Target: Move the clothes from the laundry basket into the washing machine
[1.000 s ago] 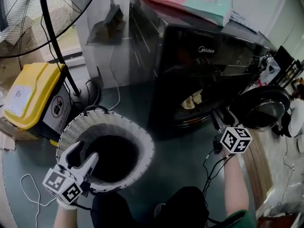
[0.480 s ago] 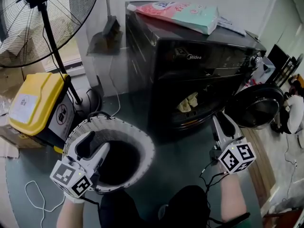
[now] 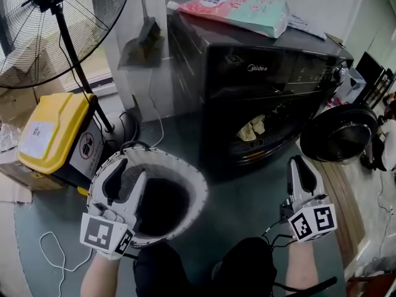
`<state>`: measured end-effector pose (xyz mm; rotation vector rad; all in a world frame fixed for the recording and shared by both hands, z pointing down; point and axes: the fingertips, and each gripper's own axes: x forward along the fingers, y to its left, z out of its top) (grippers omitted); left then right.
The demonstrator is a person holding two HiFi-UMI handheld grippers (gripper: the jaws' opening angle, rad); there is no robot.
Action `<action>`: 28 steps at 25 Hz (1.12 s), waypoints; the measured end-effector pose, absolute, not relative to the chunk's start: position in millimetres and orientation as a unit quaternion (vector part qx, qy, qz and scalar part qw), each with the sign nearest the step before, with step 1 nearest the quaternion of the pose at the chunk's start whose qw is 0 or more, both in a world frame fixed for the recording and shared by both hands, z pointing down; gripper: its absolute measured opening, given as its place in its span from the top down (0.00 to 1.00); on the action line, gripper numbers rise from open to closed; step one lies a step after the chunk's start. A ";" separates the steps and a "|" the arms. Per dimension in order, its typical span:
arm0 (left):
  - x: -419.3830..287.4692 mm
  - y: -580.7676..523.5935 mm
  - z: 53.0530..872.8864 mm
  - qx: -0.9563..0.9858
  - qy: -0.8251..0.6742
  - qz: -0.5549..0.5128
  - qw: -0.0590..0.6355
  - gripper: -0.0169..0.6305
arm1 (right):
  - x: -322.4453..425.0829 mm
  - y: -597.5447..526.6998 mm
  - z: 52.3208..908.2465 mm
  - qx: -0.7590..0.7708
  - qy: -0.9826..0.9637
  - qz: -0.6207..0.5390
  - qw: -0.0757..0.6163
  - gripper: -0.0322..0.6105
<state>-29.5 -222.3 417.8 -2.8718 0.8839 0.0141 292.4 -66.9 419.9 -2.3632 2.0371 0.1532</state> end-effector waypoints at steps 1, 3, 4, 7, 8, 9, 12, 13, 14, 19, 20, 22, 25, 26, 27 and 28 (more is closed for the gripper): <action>-29.8 -222.6 418.3 -0.953 0.296 0.005 0.069 0.69 | 292.1 -66.7 420.7 -0.757 0.651 0.052 0.008 0.88; -30.0 -222.2 420.5 -0.952 0.300 0.004 0.068 0.70 | 290.3 -67.1 421.7 -0.756 0.652 0.059 0.000 0.89; -29.9 -221.7 421.6 -0.951 0.301 0.003 0.069 0.70 | 289.5 -67.2 421.4 -0.755 0.652 0.064 -0.005 0.89; -31.0 -220.0 421.4 -0.950 0.303 -0.001 0.071 0.70 | 287.3 -66.9 418.0 -0.755 0.651 0.079 -0.014 0.89; -32.2 -219.2 420.5 -0.950 0.304 -0.002 0.072 0.70 | 286.6 -67.0 416.6 -0.754 0.651 0.084 -0.016 0.89; -33.9 -218.4 419.2 -0.949 0.305 -0.003 0.073 0.70 | 285.9 -67.2 415.1 -0.754 0.650 0.088 -0.019 0.89; -41.5 -217.4 413.7 -0.947 0.311 -0.004 0.079 0.70 | 283.0 -68.3 409.6 -0.755 0.647 0.104 -0.030 0.89; -44.2 -217.7 412.6 -0.946 0.314 -0.005 0.081 0.70 | 281.8 -68.4 407.6 -0.755 0.646 0.109 -0.032 0.89; -46.7 -218.1 412.2 -0.945 0.316 -0.006 0.081 0.70 | 280.7 -68.3 406.0 -0.755 0.645 0.113 -0.032 0.89; -54.4 -220.3 413.7 -0.943 0.324 -0.002 0.073 0.70 | 278.1 -69.1 405.4 -0.753 0.648 0.113 -0.028 0.89; -54.9 -220.7 414.1 -0.943 0.325 -0.001 0.072 0.70 | 278.0 -68.9 405.3 -0.753 0.648 0.113 -0.028 0.89; -55.3 -221.7 415.6 -0.943 0.325 -0.001 0.069 0.70 | 277.8 -68.1 405.0 -0.752 0.648 0.113 -0.027 0.89; -54.5 -222.7 418.3 -0.944 0.324 0.000 0.064 0.70 | 278.0 -66.9 406.0 -0.752 0.650 0.108 -0.023 0.89; -54.0 -222.8 419.1 -0.944 0.323 0.001 0.062 0.70 | 278.3 -66.3 406.4 -0.752 0.651 0.107 -0.021 0.89; -53.7 -222.9 419.8 -0.944 0.323 0.001 0.062 0.70 | 278.4 -65.5 406.6 -0.752 0.651 0.106 -0.020 0.89; -53.4 -222.9 420.3 -0.945 0.322 0.001 0.061 0.70 | 278.4 -64.9 406.6 -0.752 0.650 0.106 -0.020 0.89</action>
